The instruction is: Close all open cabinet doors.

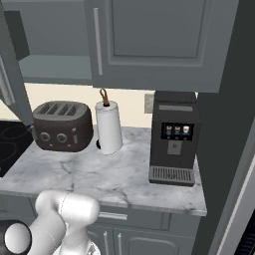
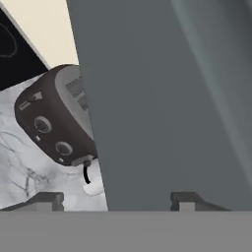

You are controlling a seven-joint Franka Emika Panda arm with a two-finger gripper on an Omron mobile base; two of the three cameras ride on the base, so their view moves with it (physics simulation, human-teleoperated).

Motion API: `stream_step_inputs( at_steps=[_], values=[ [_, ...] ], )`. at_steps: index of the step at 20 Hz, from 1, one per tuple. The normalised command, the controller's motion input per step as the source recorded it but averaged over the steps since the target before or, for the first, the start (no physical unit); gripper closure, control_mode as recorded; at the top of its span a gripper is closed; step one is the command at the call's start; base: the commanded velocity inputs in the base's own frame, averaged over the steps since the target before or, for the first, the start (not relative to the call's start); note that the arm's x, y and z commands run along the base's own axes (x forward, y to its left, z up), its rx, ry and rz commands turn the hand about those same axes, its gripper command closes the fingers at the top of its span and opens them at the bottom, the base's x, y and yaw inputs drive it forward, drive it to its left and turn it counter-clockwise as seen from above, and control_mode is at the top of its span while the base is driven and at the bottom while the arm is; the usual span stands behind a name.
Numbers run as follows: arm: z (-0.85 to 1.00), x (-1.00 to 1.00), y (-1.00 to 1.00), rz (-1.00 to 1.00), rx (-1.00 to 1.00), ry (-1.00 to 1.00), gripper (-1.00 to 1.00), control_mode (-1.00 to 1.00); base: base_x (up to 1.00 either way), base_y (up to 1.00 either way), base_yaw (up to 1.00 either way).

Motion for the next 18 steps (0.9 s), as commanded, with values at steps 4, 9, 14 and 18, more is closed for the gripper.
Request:
stream_step_inputs(
  at_steps=[4,9,14,18],
  values=[
    [0.13,0.7,-0.48,0.02,0.0,0.0,-1.0,-1.0,0.0,0.0,0.0],
    [0.13,0.73,-0.36,0.02,0.0,0.0,-1.0,-1.0,0.0,0.0,0.0],
    [0.0,0.82,-0.27,0.0,0.0,0.01,-1.0,-1.0,0.0,0.0,0.0],
    [0.0,0.83,-0.26,0.0,0.0,0.02,-1.0,-1.0,0.0,0.0,0.0]
  ],
)
